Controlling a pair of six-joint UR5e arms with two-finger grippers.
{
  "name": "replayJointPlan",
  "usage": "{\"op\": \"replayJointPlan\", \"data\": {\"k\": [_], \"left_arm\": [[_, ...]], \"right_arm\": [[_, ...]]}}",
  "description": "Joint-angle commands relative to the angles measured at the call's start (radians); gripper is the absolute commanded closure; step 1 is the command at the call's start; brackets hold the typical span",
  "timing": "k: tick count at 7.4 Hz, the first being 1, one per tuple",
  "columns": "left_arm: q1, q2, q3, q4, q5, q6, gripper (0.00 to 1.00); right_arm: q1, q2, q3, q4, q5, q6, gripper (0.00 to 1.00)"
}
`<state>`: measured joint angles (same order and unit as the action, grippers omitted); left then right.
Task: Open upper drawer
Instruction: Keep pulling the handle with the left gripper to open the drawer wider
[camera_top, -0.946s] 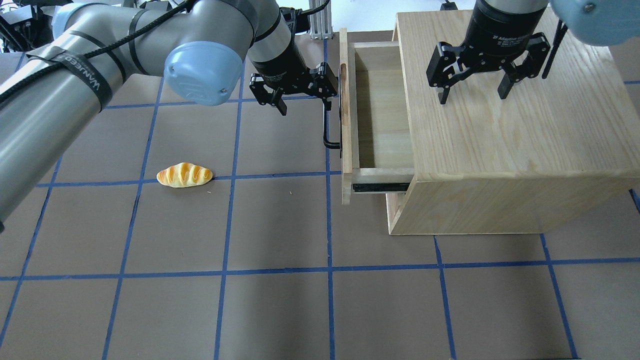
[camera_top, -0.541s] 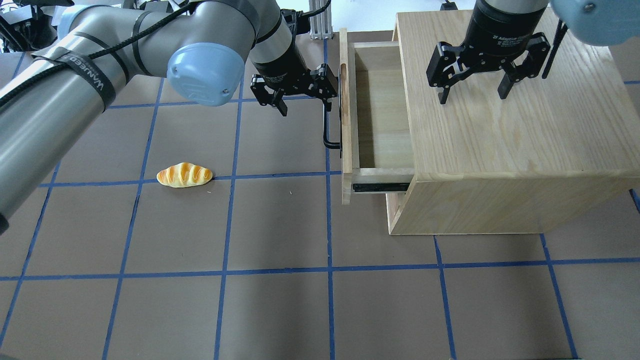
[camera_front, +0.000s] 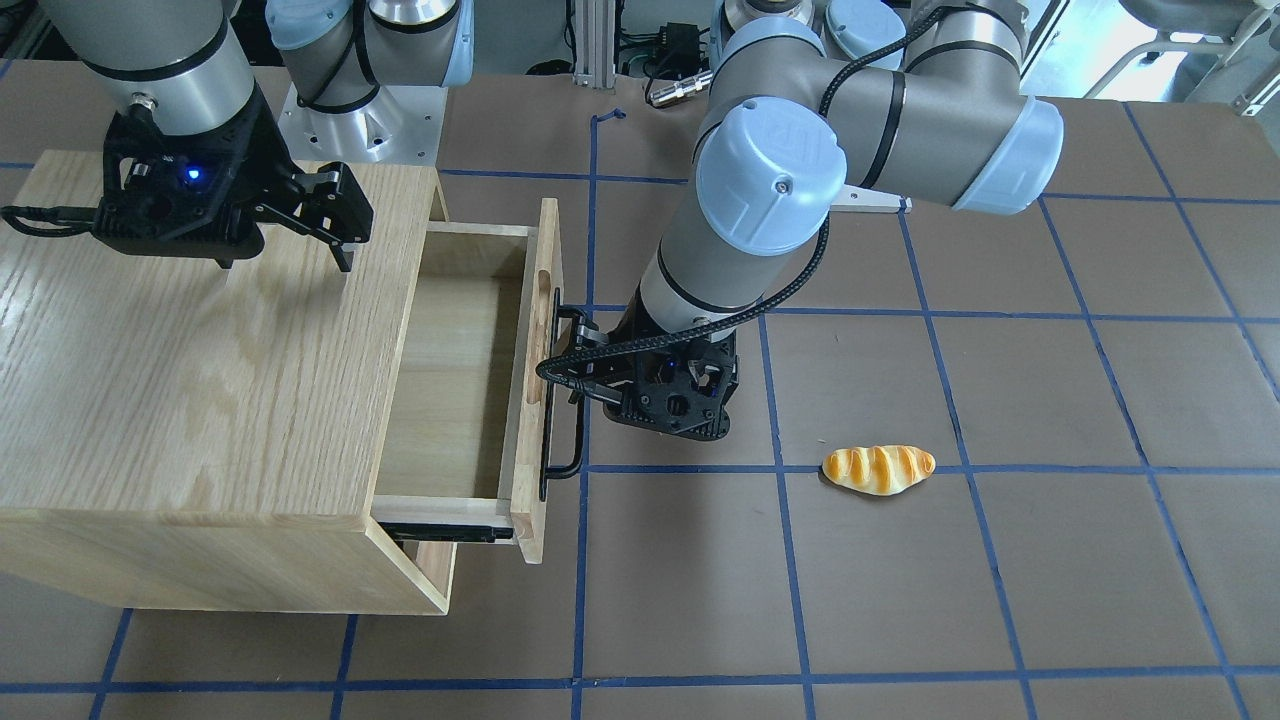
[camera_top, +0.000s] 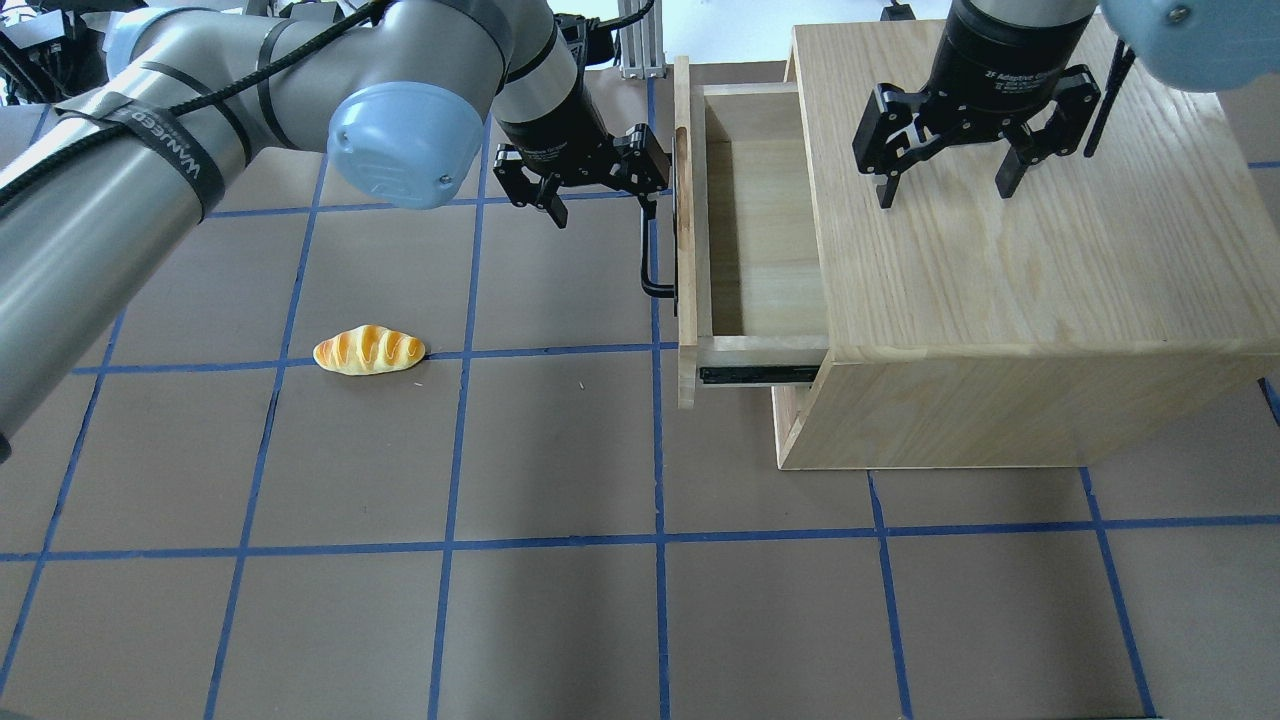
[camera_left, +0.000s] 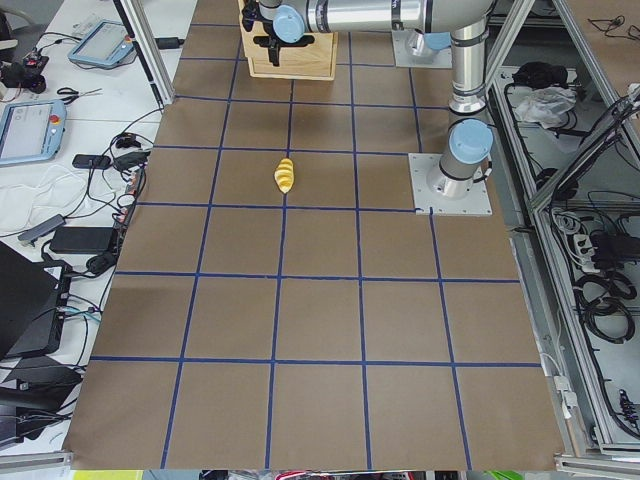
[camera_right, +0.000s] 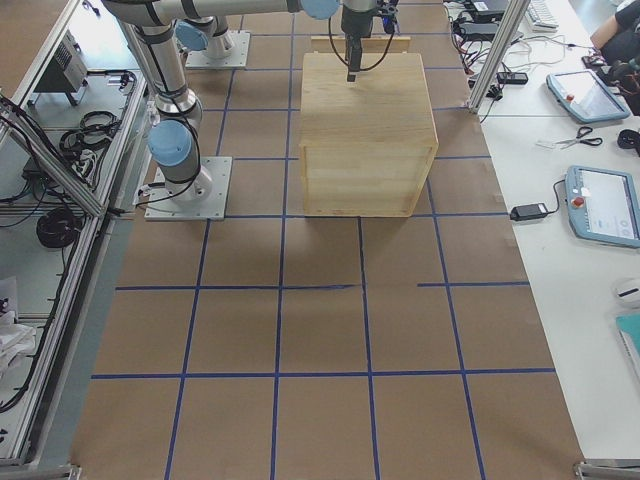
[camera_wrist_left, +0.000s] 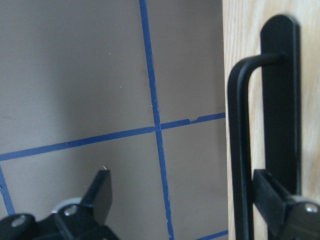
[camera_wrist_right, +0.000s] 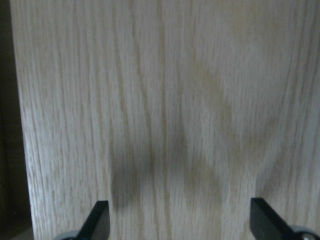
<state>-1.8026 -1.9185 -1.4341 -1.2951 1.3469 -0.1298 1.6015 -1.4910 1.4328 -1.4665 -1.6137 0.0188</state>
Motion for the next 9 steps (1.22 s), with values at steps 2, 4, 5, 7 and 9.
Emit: {"op": "replayJointPlan", "data": {"k": [2,4,5,7,9], "left_arm": [[0.006,-0.001,0.000,-0.003,0.033,0.022,0.00],[0.012,0.001,0.000,-0.003,0.035,0.055,0.00],[0.028,0.006,0.000,-0.006,0.035,0.071,0.00],[0.043,0.003,0.001,-0.007,0.043,0.104,0.00],[0.048,0.003,0.000,-0.007,0.058,0.125,0.00]], "right_arm": [[0.000,0.000,0.000,0.000,0.000,0.001,0.00],[0.000,0.000,0.001,0.000,0.000,0.001,0.00],[0.000,0.000,0.000,0.000,0.000,0.001,0.00],[0.000,0.000,0.000,0.000,0.000,0.001,0.00],[-0.002,0.000,0.001,0.000,0.000,0.001,0.00]]}}
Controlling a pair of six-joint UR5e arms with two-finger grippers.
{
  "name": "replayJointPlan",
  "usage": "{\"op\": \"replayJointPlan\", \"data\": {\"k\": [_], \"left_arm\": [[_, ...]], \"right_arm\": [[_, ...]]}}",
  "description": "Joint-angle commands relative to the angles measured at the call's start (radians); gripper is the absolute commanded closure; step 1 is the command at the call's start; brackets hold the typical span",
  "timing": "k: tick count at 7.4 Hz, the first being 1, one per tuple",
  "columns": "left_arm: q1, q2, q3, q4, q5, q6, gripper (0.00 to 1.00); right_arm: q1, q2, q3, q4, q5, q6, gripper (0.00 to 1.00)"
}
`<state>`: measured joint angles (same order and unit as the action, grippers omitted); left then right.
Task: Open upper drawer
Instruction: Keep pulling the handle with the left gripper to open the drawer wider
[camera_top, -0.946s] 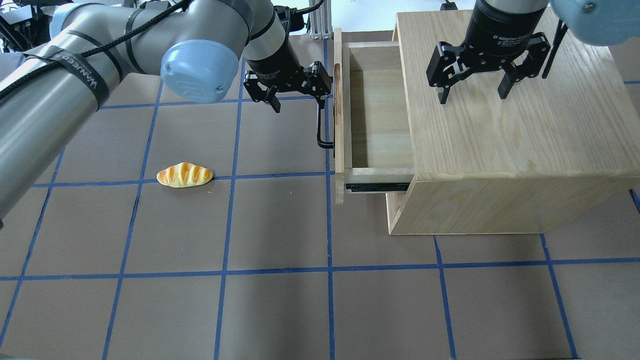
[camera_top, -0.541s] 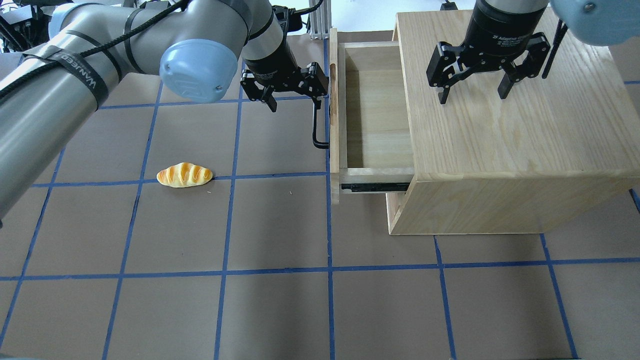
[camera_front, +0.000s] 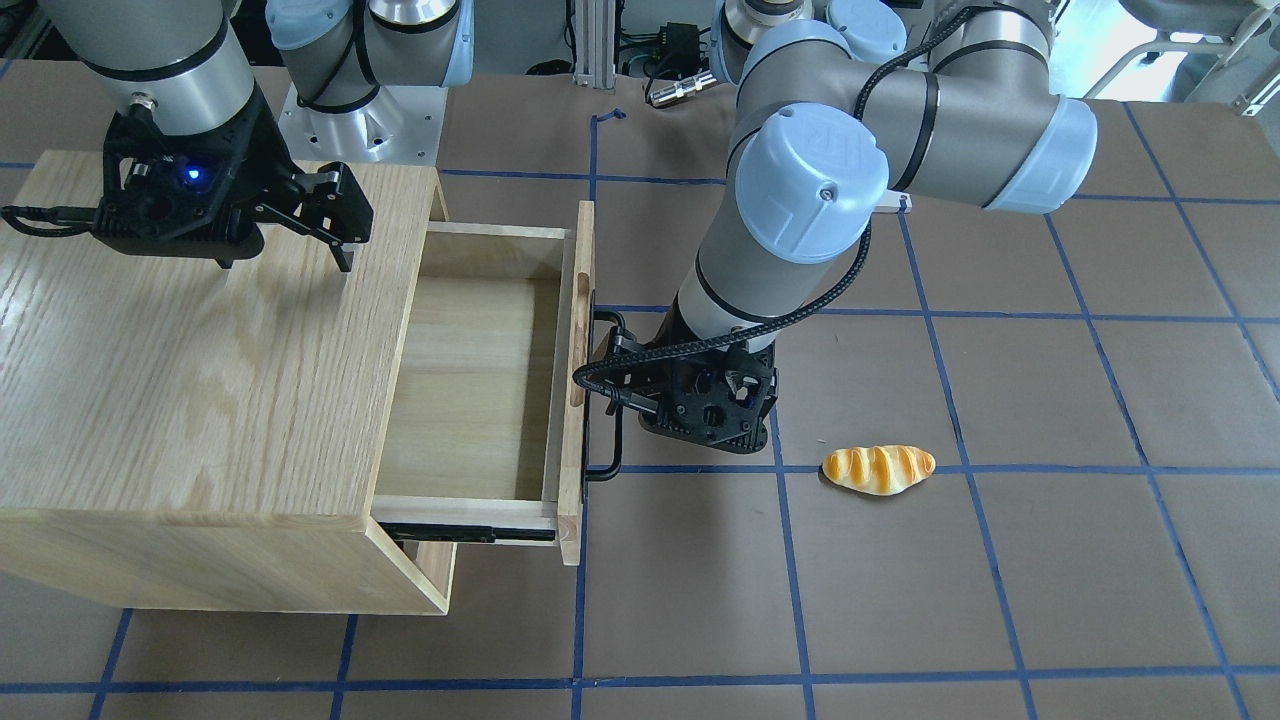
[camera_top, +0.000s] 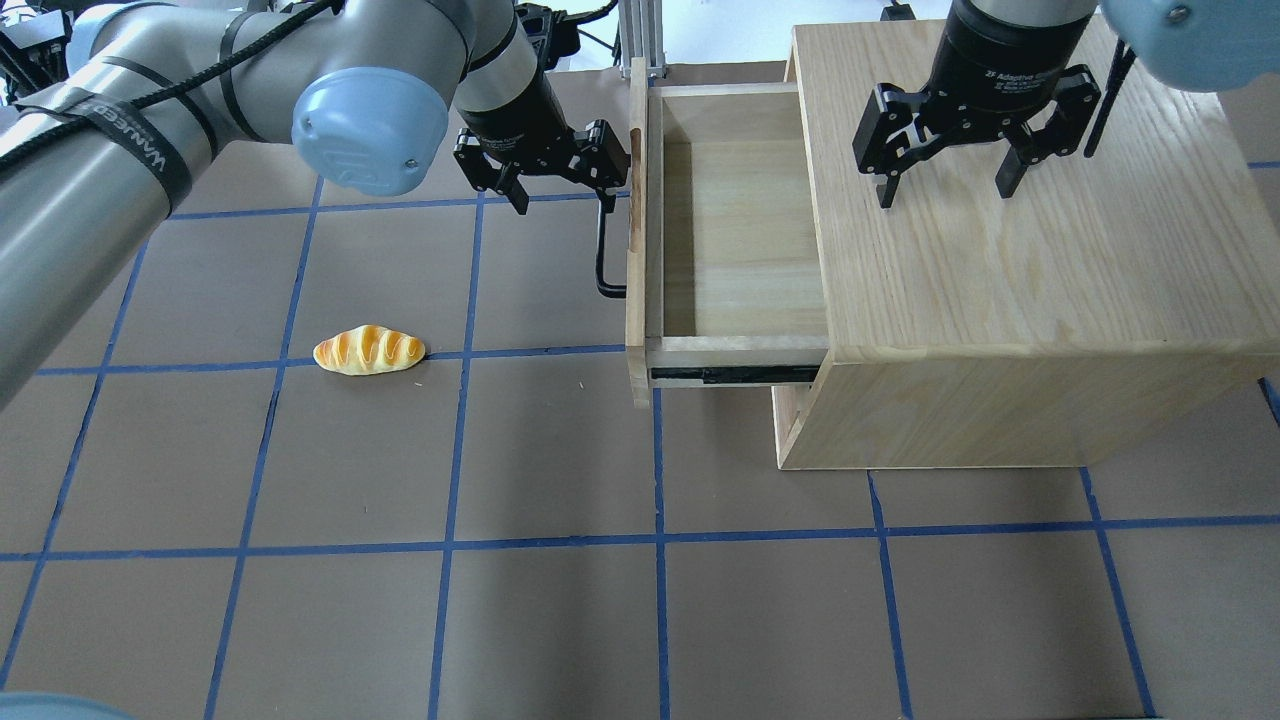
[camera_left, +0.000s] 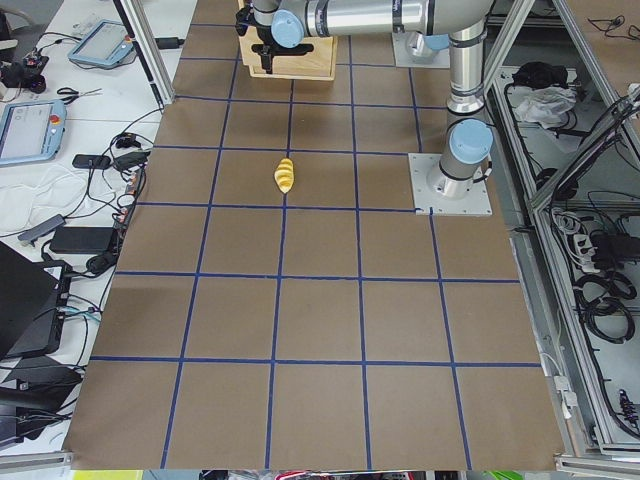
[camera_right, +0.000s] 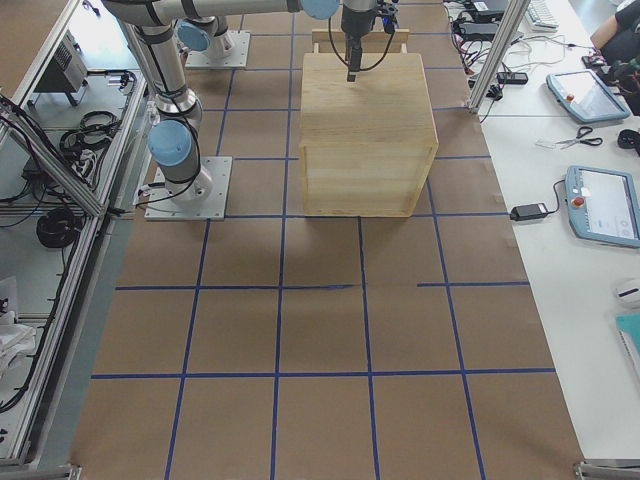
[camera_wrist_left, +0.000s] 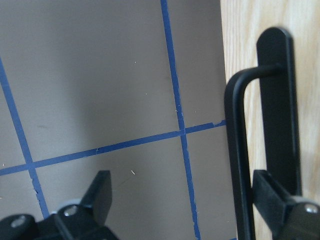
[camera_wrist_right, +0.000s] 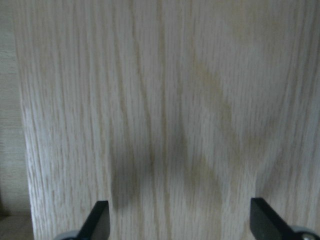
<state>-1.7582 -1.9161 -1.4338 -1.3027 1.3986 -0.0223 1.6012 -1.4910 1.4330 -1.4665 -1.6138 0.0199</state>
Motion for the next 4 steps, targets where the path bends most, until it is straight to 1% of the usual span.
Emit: {"op": "replayJointPlan", "data": {"k": [1,4], "left_arm": [[0.005,0.000,0.001,0.000,0.028,0.027,0.00],[0.022,0.011,0.000,-0.010,0.034,0.041,0.00]], "right_arm": [[0.000,0.000,0.001,0.000,0.000,0.000,0.00],[0.000,0.000,0.000,0.000,0.000,-0.002,0.00]]}}
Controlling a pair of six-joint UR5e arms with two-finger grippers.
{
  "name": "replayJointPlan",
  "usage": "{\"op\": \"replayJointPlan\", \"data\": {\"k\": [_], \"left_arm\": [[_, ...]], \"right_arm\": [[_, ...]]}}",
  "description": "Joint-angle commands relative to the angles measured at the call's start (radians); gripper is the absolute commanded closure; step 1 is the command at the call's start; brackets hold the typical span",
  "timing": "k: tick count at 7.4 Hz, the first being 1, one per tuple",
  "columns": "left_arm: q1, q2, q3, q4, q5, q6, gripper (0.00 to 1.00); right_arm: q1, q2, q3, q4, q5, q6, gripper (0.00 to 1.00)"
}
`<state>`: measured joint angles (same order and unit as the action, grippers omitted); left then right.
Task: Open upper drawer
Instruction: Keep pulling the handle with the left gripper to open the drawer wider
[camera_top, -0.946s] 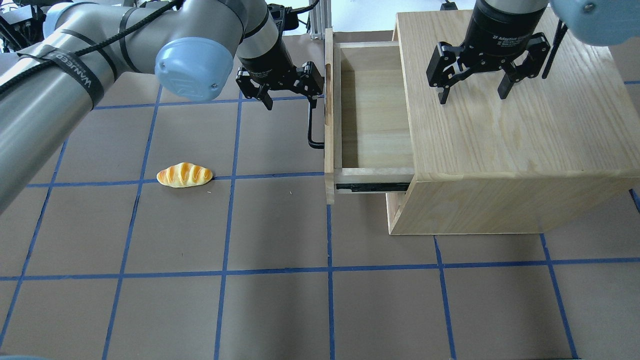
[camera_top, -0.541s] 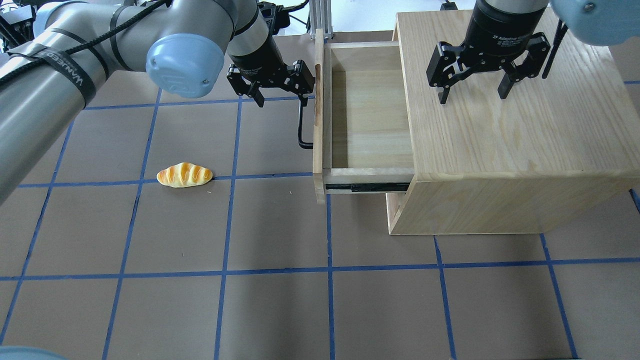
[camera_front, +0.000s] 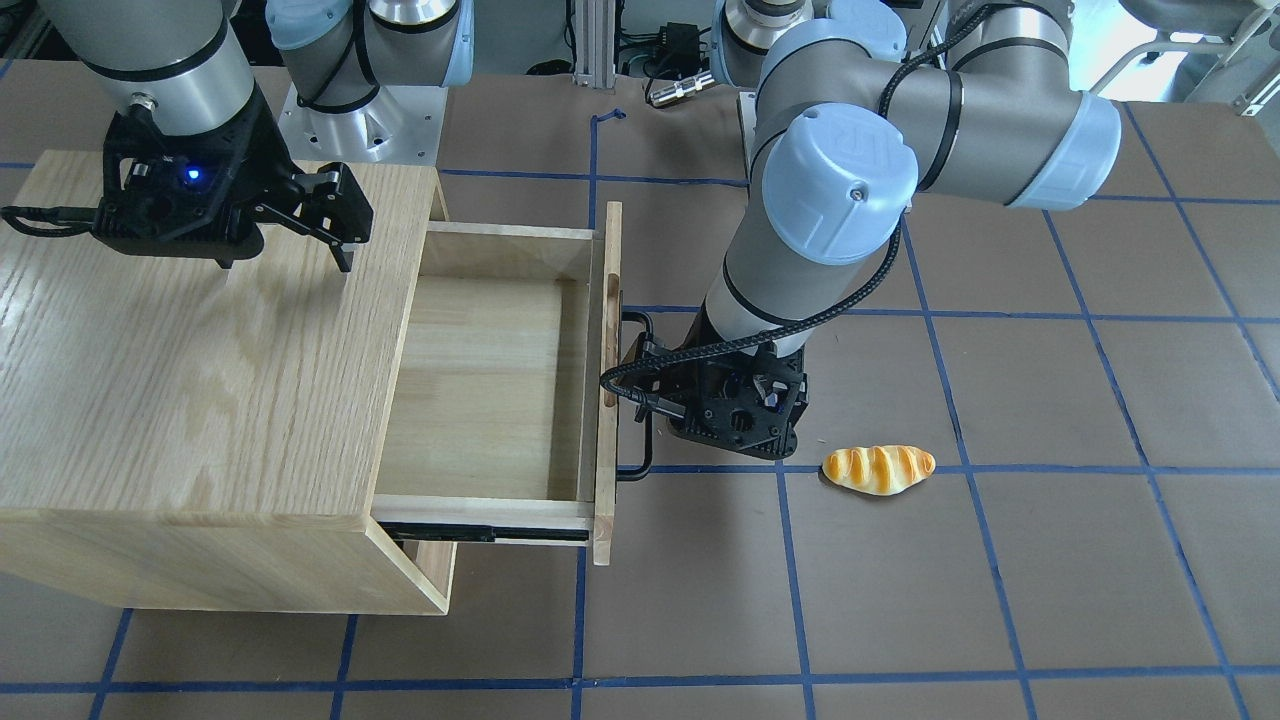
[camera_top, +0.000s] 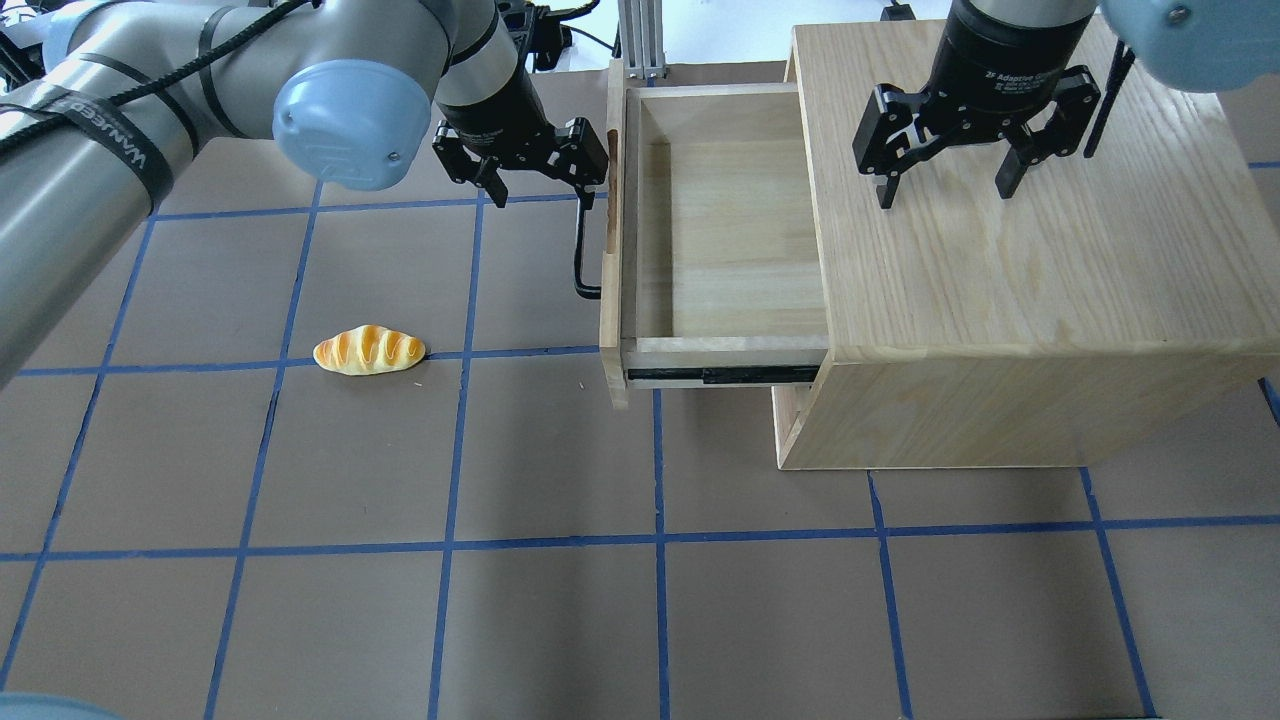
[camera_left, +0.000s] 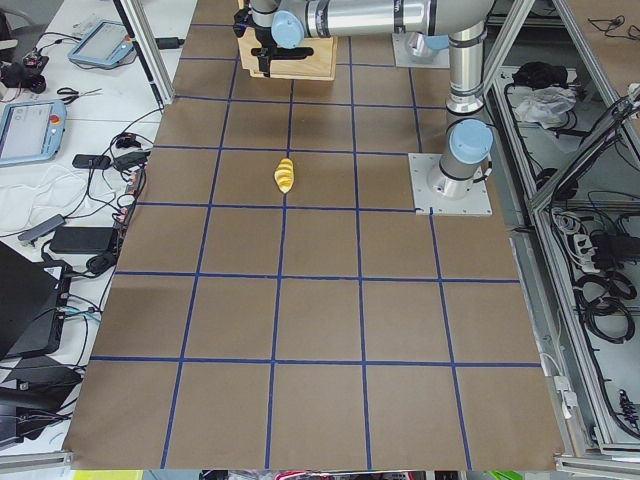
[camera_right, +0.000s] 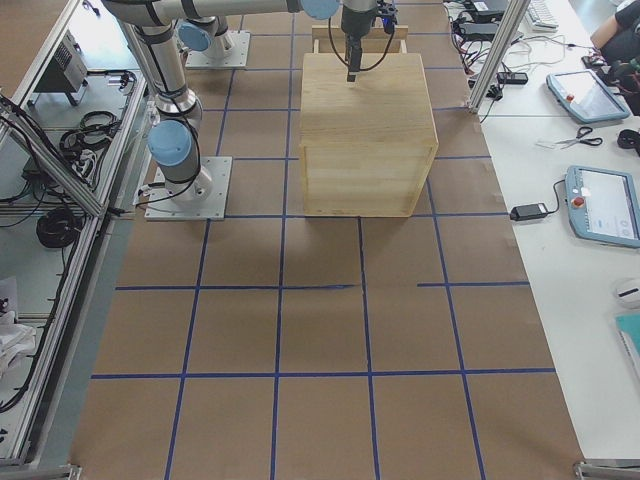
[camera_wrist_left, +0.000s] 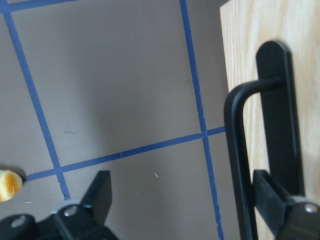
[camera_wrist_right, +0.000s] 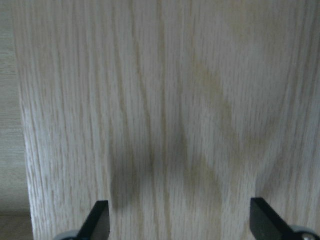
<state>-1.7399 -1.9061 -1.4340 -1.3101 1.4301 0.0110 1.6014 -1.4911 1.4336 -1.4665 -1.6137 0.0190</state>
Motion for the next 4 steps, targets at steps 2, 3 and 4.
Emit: {"op": "replayJointPlan", "data": {"k": [2,3,4], "left_arm": [[0.005,0.007,0.001,-0.004,0.018,0.027,0.00],[0.007,0.025,0.004,-0.039,0.019,0.027,0.00],[0.017,0.053,0.026,-0.113,0.038,0.026,0.00]], "right_arm": [[0.000,0.000,-0.001,0.000,0.000,0.001,0.00],[0.000,0.000,0.001,0.000,0.000,-0.001,0.00],[0.000,0.000,-0.001,0.000,0.000,-0.001,0.00]]}}
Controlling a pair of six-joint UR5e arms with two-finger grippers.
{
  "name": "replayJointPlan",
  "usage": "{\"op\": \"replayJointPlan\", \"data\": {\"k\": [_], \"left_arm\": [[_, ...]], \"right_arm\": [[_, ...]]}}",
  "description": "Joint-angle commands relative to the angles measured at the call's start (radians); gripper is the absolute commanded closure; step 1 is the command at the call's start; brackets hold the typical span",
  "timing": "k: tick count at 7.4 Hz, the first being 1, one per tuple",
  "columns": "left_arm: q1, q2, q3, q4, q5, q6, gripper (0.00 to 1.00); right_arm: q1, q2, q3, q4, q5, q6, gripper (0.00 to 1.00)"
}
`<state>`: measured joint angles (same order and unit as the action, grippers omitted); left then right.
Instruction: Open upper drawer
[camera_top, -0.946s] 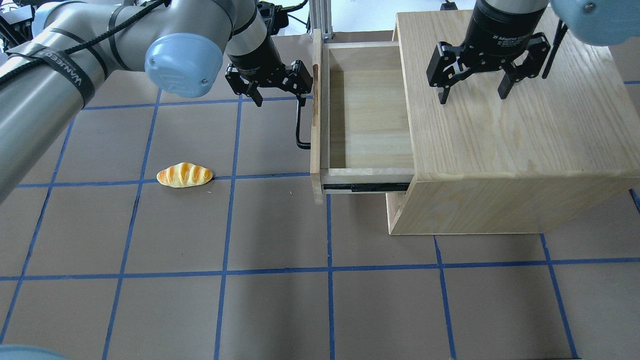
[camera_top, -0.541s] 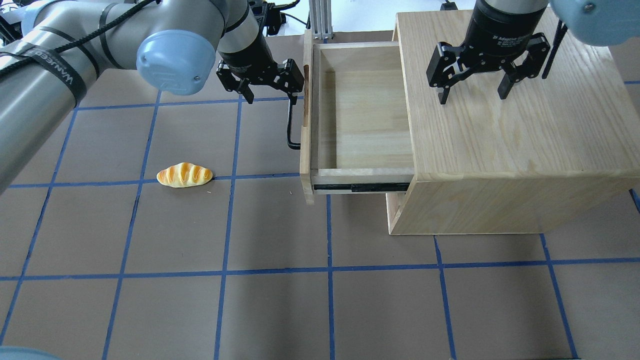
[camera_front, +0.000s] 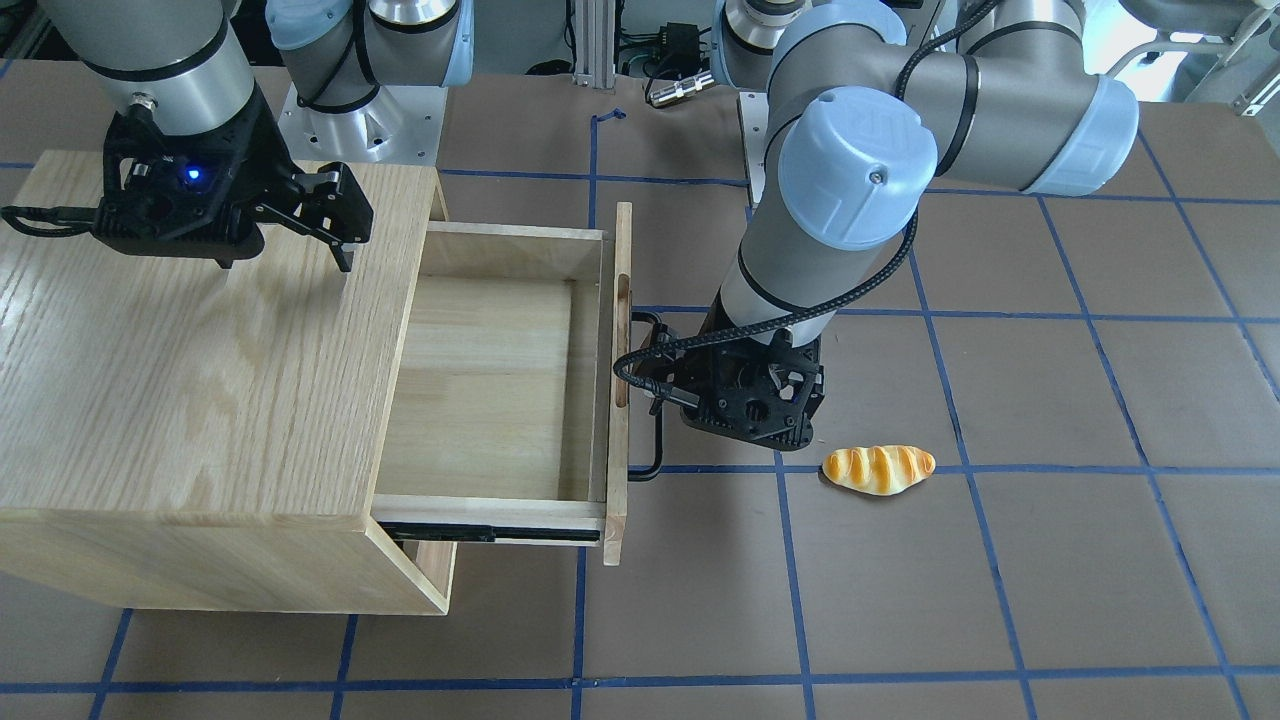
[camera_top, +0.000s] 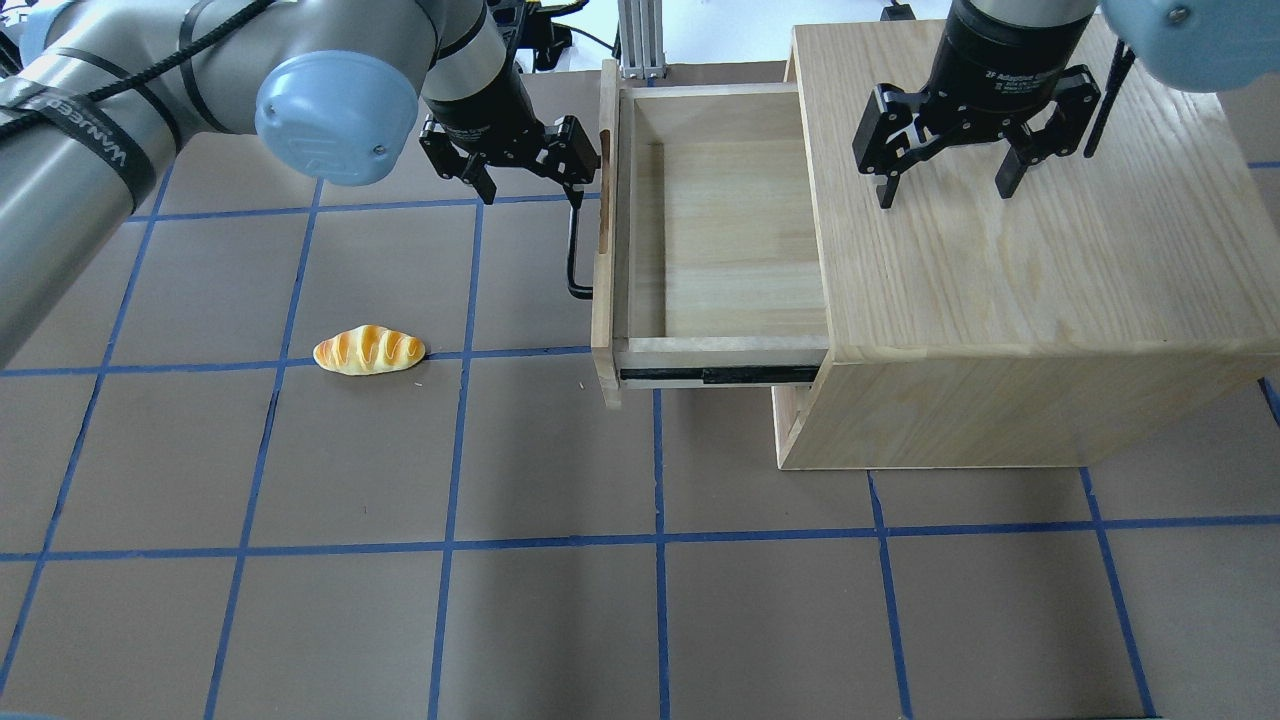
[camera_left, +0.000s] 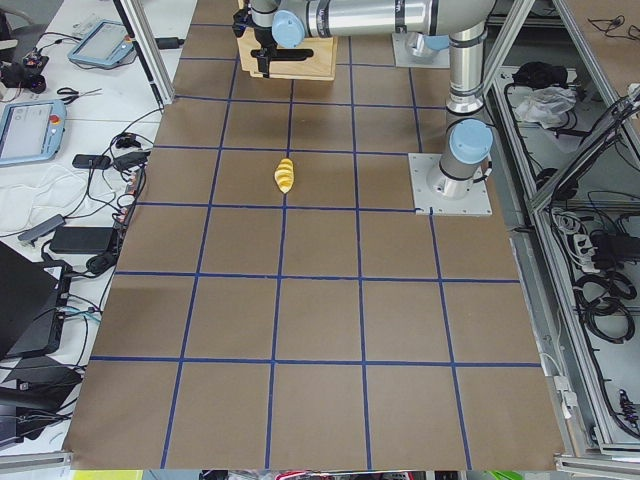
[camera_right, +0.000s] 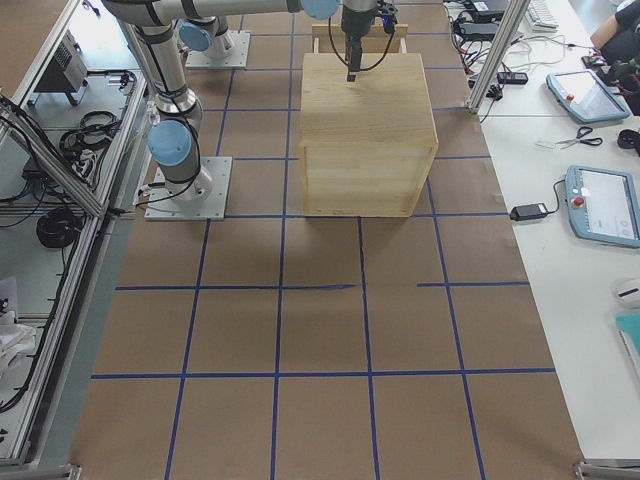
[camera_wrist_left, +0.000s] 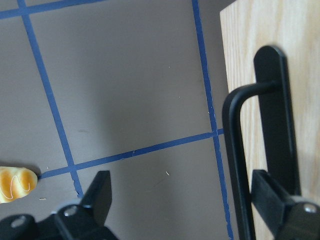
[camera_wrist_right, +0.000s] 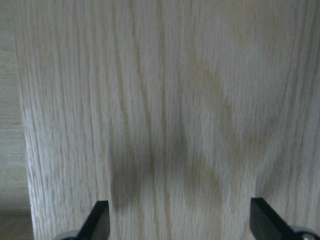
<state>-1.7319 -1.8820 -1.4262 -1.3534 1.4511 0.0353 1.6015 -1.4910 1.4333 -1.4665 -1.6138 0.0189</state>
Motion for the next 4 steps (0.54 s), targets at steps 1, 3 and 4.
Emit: {"op": "replayJointPlan", "data": {"k": [1,3,4], "left_arm": [[0.021,0.058,0.057,-0.190,0.024,-0.002,0.00],[0.101,0.099,0.075,-0.233,0.009,-0.006,0.00],[0.156,0.119,0.073,-0.236,0.021,0.004,0.00]], "right_arm": [[0.000,0.000,-0.001,0.000,0.000,-0.001,0.00],[0.000,0.000,-0.001,0.000,0.000,0.001,0.00],[0.000,0.000,-0.001,0.000,0.000,0.001,0.00]]}}
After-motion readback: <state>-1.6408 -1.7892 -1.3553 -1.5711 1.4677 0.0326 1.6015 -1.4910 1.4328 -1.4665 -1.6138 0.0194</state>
